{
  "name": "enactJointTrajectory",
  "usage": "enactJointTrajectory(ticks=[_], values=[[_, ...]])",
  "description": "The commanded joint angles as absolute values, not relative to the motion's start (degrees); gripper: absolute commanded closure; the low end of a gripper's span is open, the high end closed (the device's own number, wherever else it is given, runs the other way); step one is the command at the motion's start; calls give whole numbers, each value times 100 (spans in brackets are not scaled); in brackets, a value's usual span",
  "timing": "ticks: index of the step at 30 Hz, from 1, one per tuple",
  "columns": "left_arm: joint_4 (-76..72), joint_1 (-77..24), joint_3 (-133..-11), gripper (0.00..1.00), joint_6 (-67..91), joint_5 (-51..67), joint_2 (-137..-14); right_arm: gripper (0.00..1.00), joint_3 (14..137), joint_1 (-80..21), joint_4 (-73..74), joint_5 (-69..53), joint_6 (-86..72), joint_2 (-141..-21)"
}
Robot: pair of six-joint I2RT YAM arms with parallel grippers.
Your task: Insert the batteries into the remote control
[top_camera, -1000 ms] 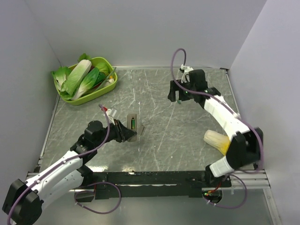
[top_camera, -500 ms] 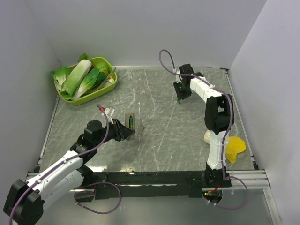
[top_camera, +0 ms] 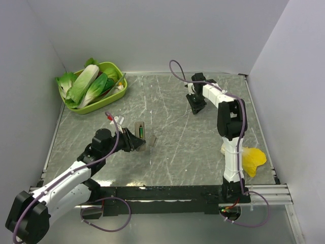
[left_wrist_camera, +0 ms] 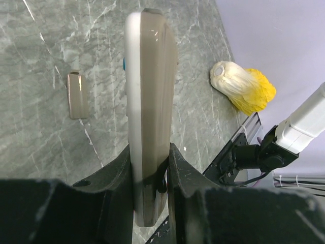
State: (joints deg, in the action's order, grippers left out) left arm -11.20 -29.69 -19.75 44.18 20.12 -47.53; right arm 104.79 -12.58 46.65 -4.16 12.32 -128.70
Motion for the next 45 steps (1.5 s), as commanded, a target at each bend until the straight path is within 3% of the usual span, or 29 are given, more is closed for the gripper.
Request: enactJointTrajectory(ticks=[1,8,11,15,20,28,35,40,45], values=[[-1318,-2909,-2259,99,4351,2144,-4825,68,10811,-1187,4895,-483,1415,-13043],[-1362,-2874,-2320,99,4342,2197,-4922,80,11083,-1178,5001,-510,1564,-13192],[-1354,-2865,-2347,99,4342,2206,-4913,92,11109,-1178,5001,-519,1582,-13210],[-1336,-2865,-2338,99,4359,2197,-4878,100,11048,-1178,4957,-466,1582,-13184],[-1371,-2865,-2303,99,4386,2153,-4799,100,10452,-1213,4808,-755,1267,-12552],[-2038,-2856,-1960,99,4553,2101,-4904,100,8325,-1801,4526,-1160,273,-10866],[-2347,-2848,-1723,99,4588,2048,-4957,100,6568,-3161,4334,-660,-465,-9906],[-2391,-2848,-1591,99,4632,1978,-4861,95,6091,-3647,4052,-440,-799,-9668],[-2382,-2848,-1521,99,4684,1986,-4737,78,5889,-3902,3762,-159,-703,-9660]])
